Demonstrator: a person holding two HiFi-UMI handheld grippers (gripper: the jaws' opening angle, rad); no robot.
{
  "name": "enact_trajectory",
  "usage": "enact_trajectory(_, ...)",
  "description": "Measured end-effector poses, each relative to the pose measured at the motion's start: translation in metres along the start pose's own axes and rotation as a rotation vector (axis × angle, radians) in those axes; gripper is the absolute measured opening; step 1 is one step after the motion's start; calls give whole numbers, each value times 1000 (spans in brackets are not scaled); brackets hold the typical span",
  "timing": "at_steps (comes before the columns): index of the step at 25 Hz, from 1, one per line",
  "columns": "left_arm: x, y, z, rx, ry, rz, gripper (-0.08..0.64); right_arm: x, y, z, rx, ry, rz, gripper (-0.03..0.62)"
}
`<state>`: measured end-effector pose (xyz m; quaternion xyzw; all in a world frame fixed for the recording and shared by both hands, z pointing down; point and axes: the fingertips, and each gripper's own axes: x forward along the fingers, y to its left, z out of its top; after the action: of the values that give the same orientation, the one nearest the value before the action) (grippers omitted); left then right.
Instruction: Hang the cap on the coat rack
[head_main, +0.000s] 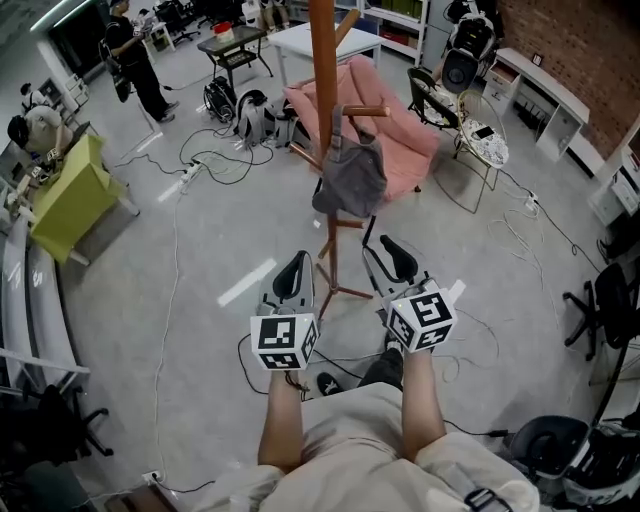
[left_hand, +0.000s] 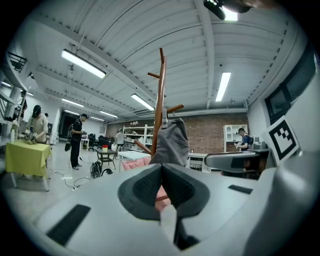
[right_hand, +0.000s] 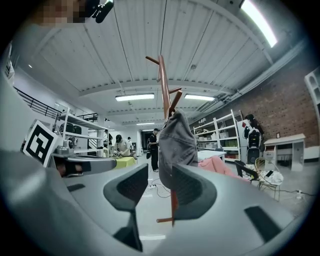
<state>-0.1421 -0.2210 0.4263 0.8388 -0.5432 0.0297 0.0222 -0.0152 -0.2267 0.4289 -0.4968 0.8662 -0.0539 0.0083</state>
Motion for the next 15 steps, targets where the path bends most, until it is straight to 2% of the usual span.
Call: enact_trajectory(15,-11,6,4,-3,-28,-6,8,-6,-3,1,23,-35,-26,69)
